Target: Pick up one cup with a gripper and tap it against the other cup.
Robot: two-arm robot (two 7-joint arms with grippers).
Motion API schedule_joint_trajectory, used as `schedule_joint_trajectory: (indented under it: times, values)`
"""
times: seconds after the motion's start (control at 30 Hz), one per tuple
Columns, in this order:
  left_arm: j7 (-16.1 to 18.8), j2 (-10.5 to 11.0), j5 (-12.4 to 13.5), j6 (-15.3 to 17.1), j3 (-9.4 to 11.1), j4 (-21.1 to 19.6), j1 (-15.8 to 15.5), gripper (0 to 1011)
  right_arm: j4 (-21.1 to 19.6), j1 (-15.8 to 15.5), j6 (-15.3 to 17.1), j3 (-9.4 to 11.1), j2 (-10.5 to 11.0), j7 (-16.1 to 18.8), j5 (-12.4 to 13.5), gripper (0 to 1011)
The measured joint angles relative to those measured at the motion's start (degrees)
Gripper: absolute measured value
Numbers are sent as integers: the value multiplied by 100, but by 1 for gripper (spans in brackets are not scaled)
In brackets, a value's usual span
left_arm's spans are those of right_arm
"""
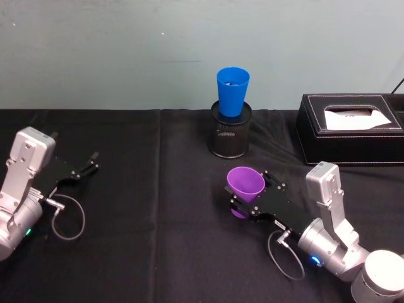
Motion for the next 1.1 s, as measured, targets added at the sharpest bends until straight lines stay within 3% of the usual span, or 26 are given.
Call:
schedule_joint_trajectory:
  times: [0.5, 0.83, 0.93, 1.1]
  values:
    - [0, 0, 0, 0, 0, 0, 0, 1000, 50, 21, -18, 6, -14, 20, 2, 749]
    - [0, 0, 0, 0, 0, 0, 0, 1000, 43, 18, -18, 2, -10, 20, 3, 1002]
    - [0, 0, 0, 0, 0, 0, 0, 1000, -2, -3, -36, 7, -2, 12, 3, 1002]
    - [0, 0, 0, 0, 0, 0, 0, 1000, -489, -198, -171, 130, 39, -55, 57, 1002]
